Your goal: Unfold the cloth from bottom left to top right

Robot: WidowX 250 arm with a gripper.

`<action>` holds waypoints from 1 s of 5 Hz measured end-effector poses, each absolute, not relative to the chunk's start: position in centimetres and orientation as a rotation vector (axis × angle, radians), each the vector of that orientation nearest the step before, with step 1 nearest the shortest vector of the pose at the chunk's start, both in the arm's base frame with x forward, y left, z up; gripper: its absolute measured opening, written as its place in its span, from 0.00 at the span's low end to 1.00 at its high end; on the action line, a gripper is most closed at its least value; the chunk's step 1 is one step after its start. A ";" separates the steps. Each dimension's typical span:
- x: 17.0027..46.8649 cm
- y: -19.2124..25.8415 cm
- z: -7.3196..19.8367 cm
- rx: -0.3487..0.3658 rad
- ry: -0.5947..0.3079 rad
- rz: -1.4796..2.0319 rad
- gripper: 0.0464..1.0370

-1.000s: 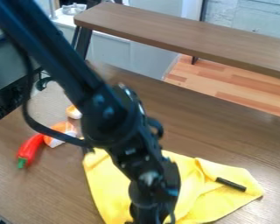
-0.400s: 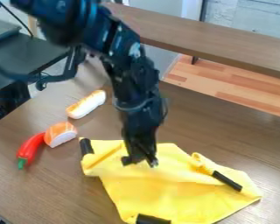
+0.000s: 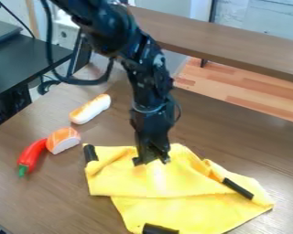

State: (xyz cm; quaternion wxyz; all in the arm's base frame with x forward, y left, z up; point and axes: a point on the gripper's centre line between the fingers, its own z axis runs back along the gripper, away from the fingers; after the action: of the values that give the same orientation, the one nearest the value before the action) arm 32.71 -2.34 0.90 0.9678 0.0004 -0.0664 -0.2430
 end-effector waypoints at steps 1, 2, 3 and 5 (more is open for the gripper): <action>35.0 -2.0 1.7 0.022 -0.172 -0.454 0.01; 37.0 -1.9 3.3 0.036 -0.204 -0.431 0.01; 39.2 -1.8 5.3 0.051 -0.245 -0.408 0.01; 42.2 -1.9 4.1 0.046 -0.260 -0.386 0.01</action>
State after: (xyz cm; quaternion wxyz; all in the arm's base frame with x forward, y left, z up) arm 42.22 -1.95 4.11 0.9728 0.0229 -0.1288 -0.1912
